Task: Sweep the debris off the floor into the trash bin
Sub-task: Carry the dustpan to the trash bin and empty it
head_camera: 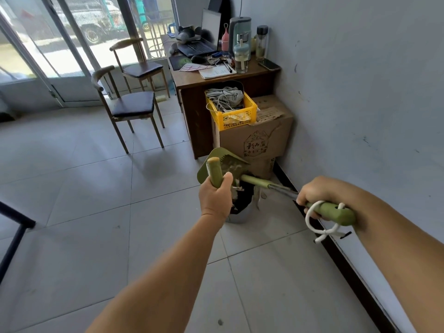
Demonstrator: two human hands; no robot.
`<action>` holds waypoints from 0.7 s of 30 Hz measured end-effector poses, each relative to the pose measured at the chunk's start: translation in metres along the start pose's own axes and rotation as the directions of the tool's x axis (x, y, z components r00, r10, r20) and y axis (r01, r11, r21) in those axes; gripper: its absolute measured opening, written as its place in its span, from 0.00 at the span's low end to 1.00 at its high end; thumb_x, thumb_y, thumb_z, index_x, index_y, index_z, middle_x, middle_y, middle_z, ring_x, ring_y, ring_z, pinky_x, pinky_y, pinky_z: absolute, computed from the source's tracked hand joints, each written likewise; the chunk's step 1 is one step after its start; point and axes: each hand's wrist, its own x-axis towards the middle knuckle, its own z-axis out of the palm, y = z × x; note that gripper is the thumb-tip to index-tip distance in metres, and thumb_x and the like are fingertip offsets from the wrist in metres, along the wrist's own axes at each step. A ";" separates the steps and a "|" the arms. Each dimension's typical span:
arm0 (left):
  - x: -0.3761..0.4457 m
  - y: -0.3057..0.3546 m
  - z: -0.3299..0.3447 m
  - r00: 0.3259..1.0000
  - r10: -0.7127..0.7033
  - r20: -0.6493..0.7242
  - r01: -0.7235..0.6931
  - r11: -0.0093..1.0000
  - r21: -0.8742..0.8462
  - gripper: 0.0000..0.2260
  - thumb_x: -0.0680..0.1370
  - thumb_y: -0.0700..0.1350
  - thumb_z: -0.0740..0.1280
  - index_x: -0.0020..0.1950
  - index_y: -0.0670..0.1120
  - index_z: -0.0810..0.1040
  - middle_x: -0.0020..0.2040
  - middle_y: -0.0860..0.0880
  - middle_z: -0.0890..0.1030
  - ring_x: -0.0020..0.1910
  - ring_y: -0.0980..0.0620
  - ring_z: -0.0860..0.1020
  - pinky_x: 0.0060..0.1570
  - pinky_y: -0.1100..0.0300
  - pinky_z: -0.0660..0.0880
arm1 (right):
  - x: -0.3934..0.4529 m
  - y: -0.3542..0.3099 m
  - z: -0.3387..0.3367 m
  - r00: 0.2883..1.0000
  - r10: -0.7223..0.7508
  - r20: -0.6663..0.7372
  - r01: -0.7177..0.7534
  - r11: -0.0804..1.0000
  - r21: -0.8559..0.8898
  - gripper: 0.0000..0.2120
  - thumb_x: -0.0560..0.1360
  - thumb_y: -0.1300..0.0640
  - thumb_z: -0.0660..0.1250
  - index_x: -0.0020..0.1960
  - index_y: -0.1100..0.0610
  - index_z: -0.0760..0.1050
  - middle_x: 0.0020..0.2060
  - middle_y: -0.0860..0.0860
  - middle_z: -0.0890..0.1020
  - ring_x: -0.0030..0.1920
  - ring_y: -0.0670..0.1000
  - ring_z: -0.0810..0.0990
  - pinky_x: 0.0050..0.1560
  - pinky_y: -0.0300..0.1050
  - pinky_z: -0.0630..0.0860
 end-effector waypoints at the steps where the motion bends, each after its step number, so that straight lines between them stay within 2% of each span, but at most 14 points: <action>1: -0.002 -0.001 -0.002 1.000 0.009 0.003 -0.009 1.000 0.010 0.13 0.79 0.45 0.67 0.35 0.46 0.72 0.28 0.47 0.70 0.27 0.50 0.68 0.30 0.57 0.70 | -0.002 0.001 -0.001 1.000 -0.003 -0.003 0.003 1.000 0.007 0.12 0.76 0.63 0.63 0.35 0.66 0.72 0.25 0.59 0.77 0.17 0.52 0.72 0.25 0.38 0.69; 4: -0.007 -0.005 -0.004 1.000 0.016 -0.009 -0.016 1.000 0.021 0.14 0.79 0.43 0.67 0.34 0.46 0.72 0.28 0.47 0.70 0.26 0.50 0.67 0.30 0.57 0.69 | -0.004 0.004 -0.004 1.000 -0.009 -0.011 0.009 1.000 0.011 0.13 0.77 0.63 0.62 0.34 0.66 0.72 0.17 0.57 0.75 0.14 0.50 0.71 0.23 0.35 0.68; 8: -0.018 -0.014 0.003 1.000 0.027 -0.005 -0.027 0.998 0.060 0.13 0.79 0.42 0.67 0.34 0.46 0.72 0.27 0.48 0.70 0.27 0.50 0.68 0.30 0.57 0.70 | 0.001 0.018 -0.007 1.000 -0.002 -0.007 0.003 0.997 0.078 0.11 0.75 0.64 0.63 0.35 0.66 0.73 0.29 0.60 0.78 0.20 0.53 0.74 0.27 0.39 0.70; 10: -0.025 -0.020 0.006 0.999 0.046 0.000 -0.046 0.995 0.093 0.13 0.79 0.43 0.67 0.34 0.47 0.73 0.27 0.48 0.70 0.28 0.48 0.69 0.33 0.53 0.72 | 0.002 0.026 -0.008 1.000 0.005 0.006 -0.005 0.995 0.103 0.10 0.74 0.64 0.64 0.35 0.66 0.73 0.31 0.61 0.79 0.22 0.54 0.74 0.29 0.41 0.71; 12: -0.030 -0.023 0.008 0.998 0.059 0.001 -0.059 0.992 0.111 0.13 0.77 0.45 0.68 0.33 0.49 0.73 0.27 0.48 0.71 0.29 0.45 0.69 0.36 0.50 0.72 | 0.003 0.031 -0.010 1.000 0.009 0.009 -0.010 0.991 0.131 0.10 0.74 0.64 0.64 0.35 0.66 0.73 0.29 0.61 0.79 0.22 0.54 0.74 0.30 0.41 0.72; 16: -0.037 -0.025 0.009 0.998 0.060 -0.003 -0.058 0.988 0.142 0.13 0.72 0.52 0.67 0.27 0.56 0.75 0.26 0.49 0.70 0.29 0.44 0.68 0.35 0.49 0.71 | -0.001 0.033 -0.011 0.999 0.012 0.033 -0.016 0.992 0.123 0.11 0.76 0.63 0.63 0.36 0.66 0.72 0.16 0.56 0.75 0.14 0.51 0.72 0.21 0.33 0.68; 21: -0.044 -0.017 0.005 0.998 0.068 -0.006 -0.067 0.991 0.112 0.14 0.72 0.49 0.67 0.26 0.55 0.74 0.24 0.51 0.70 0.26 0.48 0.67 0.32 0.53 0.69 | -0.006 0.031 -0.011 0.999 -0.017 0.031 0.013 0.991 0.136 0.11 0.77 0.64 0.61 0.36 0.65 0.70 0.13 0.55 0.72 0.11 0.50 0.69 0.18 0.30 0.66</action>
